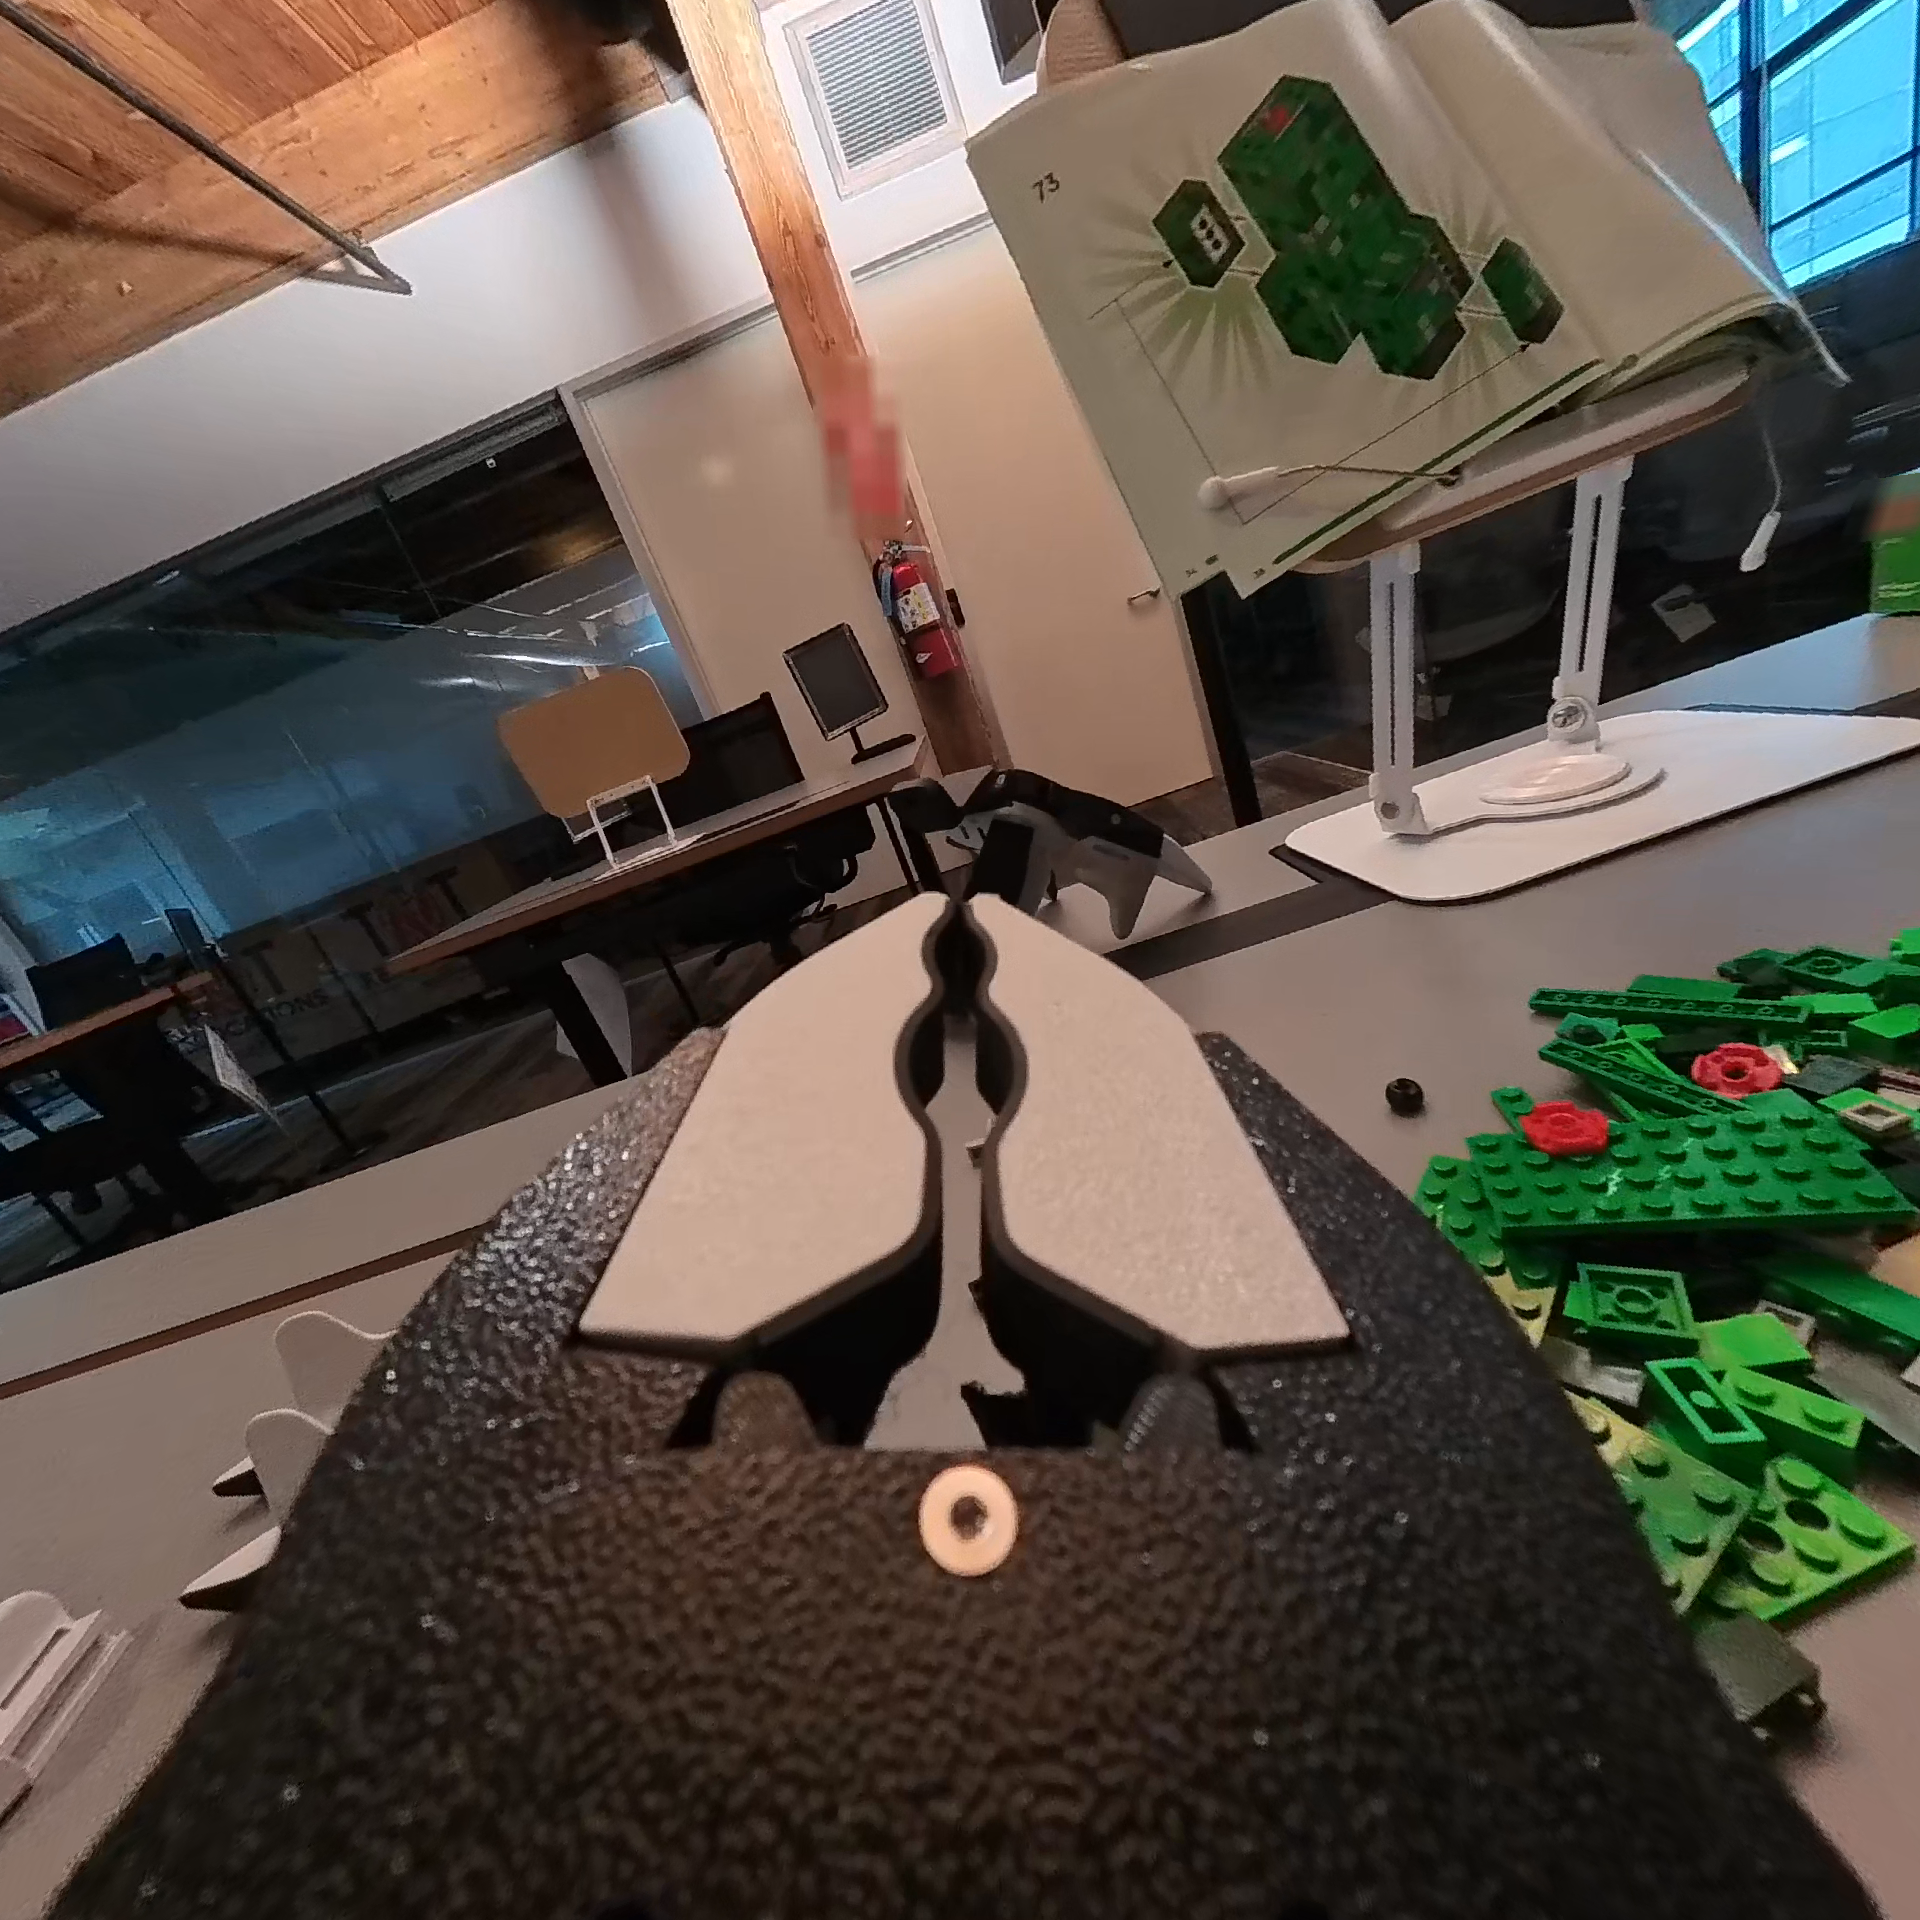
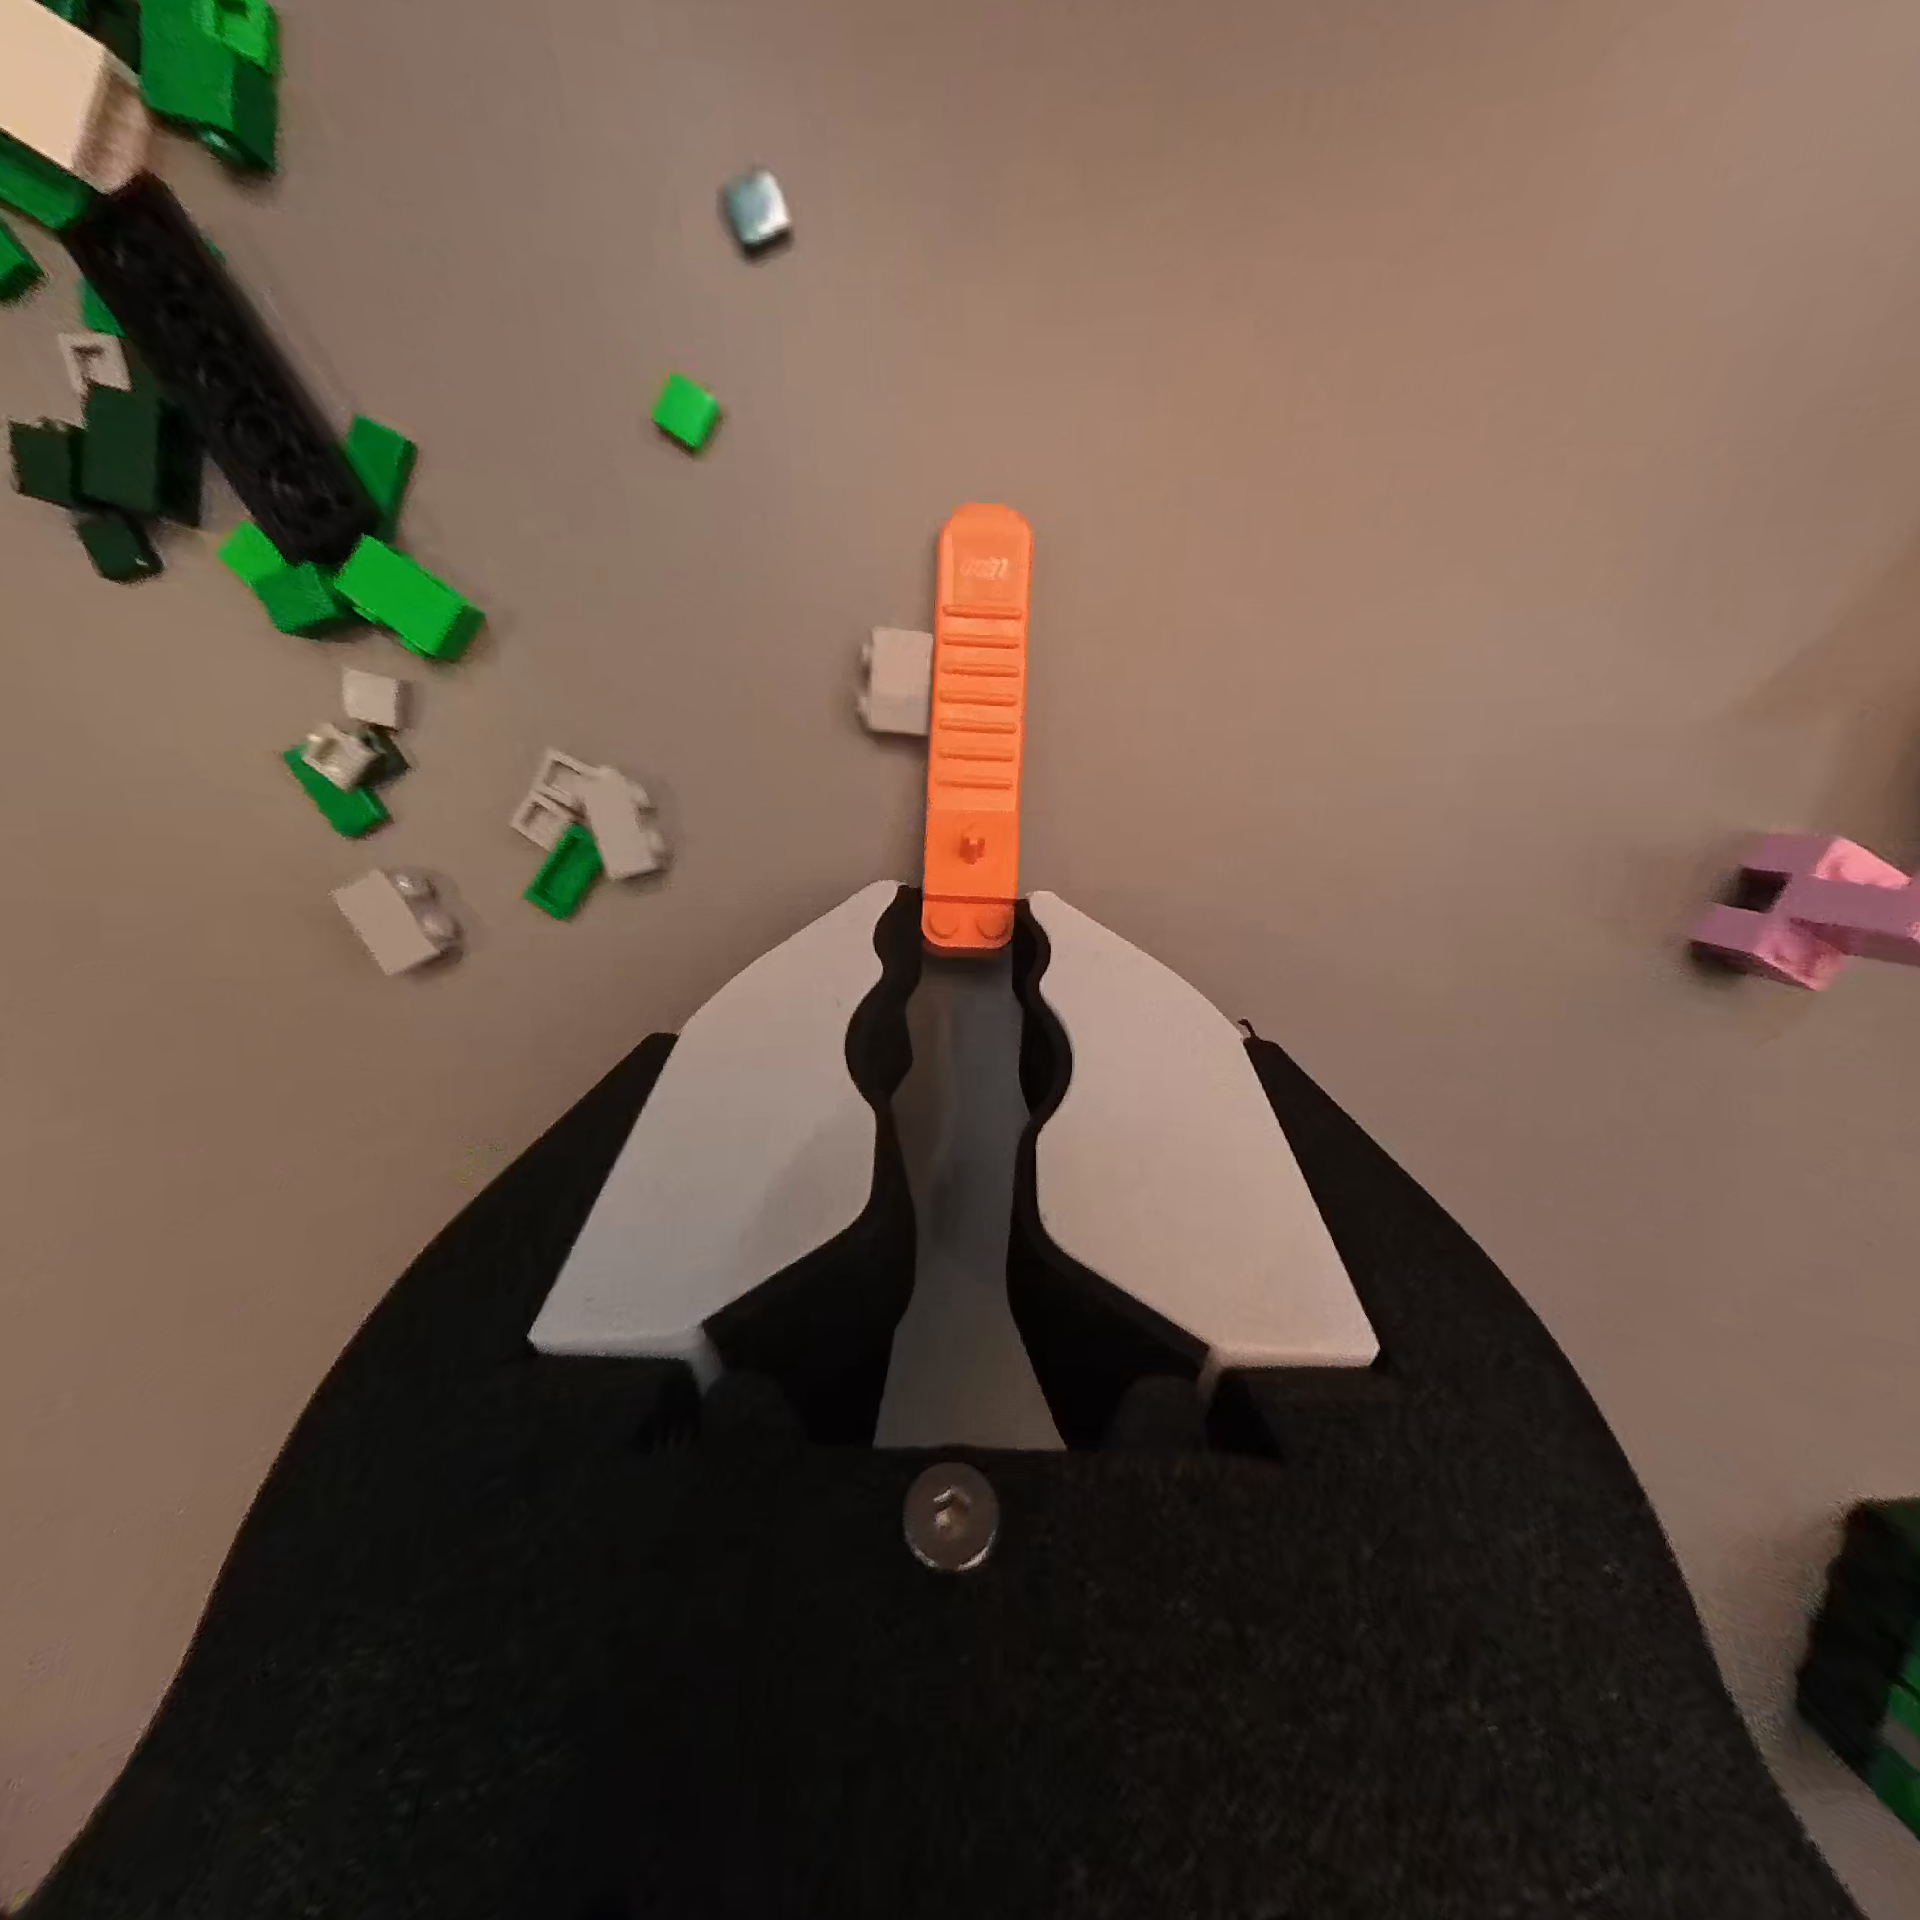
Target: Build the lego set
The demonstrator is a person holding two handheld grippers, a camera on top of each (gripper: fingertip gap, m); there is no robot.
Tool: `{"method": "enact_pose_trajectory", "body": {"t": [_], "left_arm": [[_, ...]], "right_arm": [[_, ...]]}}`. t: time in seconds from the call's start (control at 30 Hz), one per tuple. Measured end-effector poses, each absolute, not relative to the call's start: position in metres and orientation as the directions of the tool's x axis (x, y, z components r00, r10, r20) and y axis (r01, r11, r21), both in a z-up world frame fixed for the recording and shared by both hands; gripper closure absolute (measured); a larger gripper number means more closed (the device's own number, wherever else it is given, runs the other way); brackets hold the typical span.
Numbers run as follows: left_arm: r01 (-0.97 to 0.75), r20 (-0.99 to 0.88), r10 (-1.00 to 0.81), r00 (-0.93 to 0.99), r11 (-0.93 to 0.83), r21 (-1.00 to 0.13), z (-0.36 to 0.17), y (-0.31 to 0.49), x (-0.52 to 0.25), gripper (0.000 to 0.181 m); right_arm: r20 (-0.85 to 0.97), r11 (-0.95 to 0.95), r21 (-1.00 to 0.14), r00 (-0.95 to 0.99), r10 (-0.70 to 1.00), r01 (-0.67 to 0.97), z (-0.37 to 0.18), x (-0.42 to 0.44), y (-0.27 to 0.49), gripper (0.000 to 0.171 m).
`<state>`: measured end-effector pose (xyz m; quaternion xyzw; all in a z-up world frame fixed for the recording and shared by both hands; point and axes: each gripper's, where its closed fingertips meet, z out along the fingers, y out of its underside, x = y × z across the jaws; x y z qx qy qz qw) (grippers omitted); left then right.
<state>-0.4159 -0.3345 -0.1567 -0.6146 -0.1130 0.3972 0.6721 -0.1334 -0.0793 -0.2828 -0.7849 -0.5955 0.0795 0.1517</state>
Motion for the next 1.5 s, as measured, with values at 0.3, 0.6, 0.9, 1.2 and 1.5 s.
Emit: {"method": "enact_pose_trajectory", "body": {"t": [0.3, 0.6, 0.9, 1.2, 1.5], "left_arm": [[-0.412, -0.355, 0.665, 0.658, -0.076, -0.908, -0.156, -0.333, -0.413, 0.181], [-0.386, -0.369, 0.659, 0.655, -0.128, -0.914, -0.164, -0.331, -0.417, 0.181], [-0.342, -0.347, 0.659, 0.668, -0.142, -0.929, -0.17, -0.332, -0.421, 0.181], [-0.249, -0.311, 0.668, 0.676, -0.19, -0.95, -0.184, -0.334, -0.431, 0.181], [-0.108, -0.388, 0.673, 0.63, -0.419, -0.902, -0.217, -0.343, -0.45, 0.181]], "right_arm": [[0.063, -0.148, -0.296, 0.174, 0.983, 0.943, -0.286, -0.184, -0.125, 0.155], [0.061, -0.013, -0.298, 0.033, 0.998, 0.955, -0.286, -0.241, -0.177, 0.155], [0.181, -0.183, -0.38, 0.267, 0.947, 0.907, -0.259, -0.219, -0.092, 0.155], [0.199, -0.249, -0.204, 0.289, 0.936, 0.947, -0.285, -0.211, -0.078, 0.155], [0.113, -0.126, -0.185, 0.149, 0.982, 0.975, -0.286, -0.272, -0.136, 0.155]]}}
